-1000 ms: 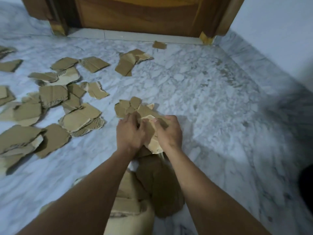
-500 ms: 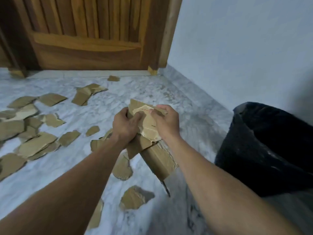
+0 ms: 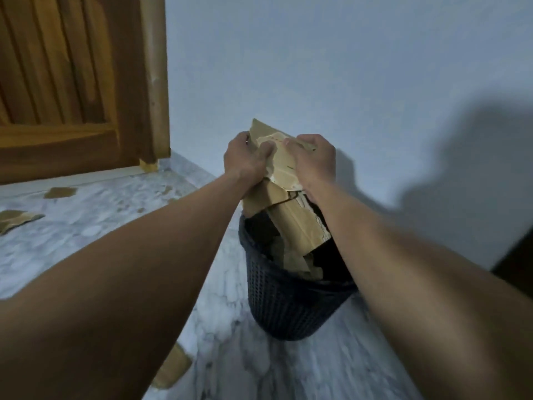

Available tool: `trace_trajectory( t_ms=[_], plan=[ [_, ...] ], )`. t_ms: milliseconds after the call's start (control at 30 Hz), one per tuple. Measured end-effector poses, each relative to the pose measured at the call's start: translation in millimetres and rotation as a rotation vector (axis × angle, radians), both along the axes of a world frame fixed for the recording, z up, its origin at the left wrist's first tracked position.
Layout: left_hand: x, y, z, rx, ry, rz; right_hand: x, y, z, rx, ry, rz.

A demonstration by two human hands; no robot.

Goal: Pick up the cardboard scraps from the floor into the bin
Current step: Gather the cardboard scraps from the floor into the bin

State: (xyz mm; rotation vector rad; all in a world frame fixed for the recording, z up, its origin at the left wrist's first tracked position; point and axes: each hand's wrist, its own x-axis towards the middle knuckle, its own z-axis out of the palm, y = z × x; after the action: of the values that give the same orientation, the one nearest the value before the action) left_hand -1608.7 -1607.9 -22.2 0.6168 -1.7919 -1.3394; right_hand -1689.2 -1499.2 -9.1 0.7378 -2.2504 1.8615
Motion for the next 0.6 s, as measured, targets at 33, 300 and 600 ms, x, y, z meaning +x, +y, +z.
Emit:
trace_trajectory(
  t_ms=[33,300,600],
  plan=[
    [-17,9,-4,0.028,-0.014,-0.044,-14,14,-6,0.002,-0.015,-0.027],
    [-57,48,-54,0.06,-0.188,-0.155,-65,95,-67,0.333,-0.161,-0.011],
    [96,-3,-113,-0.24,-0.226,0.289,27,21,-72,0.479,0.149,0.153]
  ],
)
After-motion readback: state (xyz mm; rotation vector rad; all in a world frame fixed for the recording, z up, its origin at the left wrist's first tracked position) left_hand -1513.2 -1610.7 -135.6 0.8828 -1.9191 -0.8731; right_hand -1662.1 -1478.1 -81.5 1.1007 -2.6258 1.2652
